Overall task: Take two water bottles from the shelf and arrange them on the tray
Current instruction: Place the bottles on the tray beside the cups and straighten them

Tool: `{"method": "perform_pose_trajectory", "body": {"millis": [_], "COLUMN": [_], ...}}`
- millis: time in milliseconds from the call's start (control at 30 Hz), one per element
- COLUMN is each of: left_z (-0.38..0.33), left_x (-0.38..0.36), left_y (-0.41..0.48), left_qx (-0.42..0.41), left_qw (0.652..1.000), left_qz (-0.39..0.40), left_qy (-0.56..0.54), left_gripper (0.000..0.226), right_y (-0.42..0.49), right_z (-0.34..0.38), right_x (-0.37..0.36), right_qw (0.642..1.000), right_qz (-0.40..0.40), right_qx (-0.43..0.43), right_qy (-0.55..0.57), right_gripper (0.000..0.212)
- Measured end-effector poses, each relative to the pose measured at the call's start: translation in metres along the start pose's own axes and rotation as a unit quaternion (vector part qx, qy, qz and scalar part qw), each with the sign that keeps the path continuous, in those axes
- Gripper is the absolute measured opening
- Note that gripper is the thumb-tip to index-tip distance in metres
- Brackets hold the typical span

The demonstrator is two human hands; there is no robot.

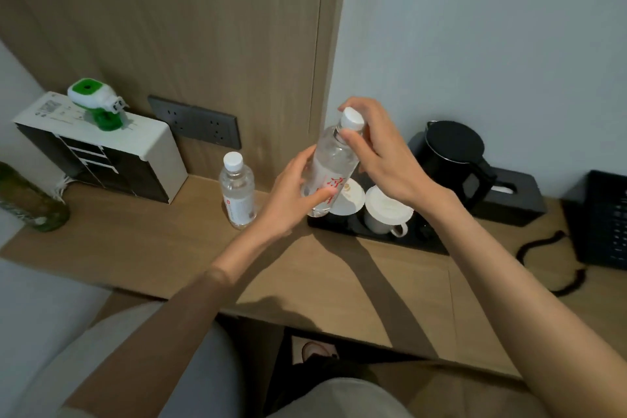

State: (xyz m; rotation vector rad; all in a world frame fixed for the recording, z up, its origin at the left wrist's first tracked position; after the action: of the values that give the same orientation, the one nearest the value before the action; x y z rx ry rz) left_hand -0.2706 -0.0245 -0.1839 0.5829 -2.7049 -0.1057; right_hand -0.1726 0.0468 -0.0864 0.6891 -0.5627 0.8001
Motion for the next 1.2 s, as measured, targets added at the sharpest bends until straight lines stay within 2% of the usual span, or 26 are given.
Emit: {"method": "perform_pose_trajectory", "body": {"millis": [200, 367, 533, 700, 867, 1200], "left_z": [-0.037, -0.036, -0.004, 0.04, 0.069, 0.089], "left_x": [-0.027, -0.051, -0.067, -0.076, -0.08, -0.081], "left_y": [0.049, 0.091, 0.13, 0.15, 0.159, 0.157], "left_qx": [-0.045, -0.035, 0.023, 0.083, 0.155, 0.207], "left_qw": [0.999, 0.999, 0.997, 0.994, 0.987, 0.977], "left_qz": [0.012, 0.008, 0.036, 0.061, 0.046, 0.018], "left_qy": [-0.006, 0.02, 0.059, 0.045, 0.014, 0.036], "left_gripper": [0.064, 0.06, 0.058, 0.056, 0.052, 0.048], "right_y": [0.006, 0.025, 0.051, 0.073, 0.088, 0.097], "right_z": [-0.016, -0.055, -0.104, -0.151, -0.178, -0.195], "right_x": [0.05, 0.063, 0.049, 0.016, -0.009, -0.033], "right_qw": [0.998, 0.996, 0.995, 0.991, 0.986, 0.98], "right_qz": [-0.041, -0.021, 0.023, 0.097, 0.138, 0.181], "right_qx": [-0.001, -0.026, -0.058, -0.079, -0.088, -0.085], "right_qy": [-0.043, -0.077, -0.074, -0.052, -0.043, -0.016], "right_gripper": [0.03, 0.03, 0.029, 0.031, 0.032, 0.032]}}
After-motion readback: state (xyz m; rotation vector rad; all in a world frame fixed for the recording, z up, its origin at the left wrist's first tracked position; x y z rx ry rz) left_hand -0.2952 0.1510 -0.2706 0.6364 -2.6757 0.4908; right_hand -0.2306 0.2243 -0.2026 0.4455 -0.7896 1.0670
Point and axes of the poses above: each hand's wrist, its own y-axis towards the middle knuckle, its own x-axis out of the back of the hand, z = x × y, the point moved 8 cm from there along y, towards the middle knuckle, and after that the axes turned 1 degree about z, right-handed, at the moved point
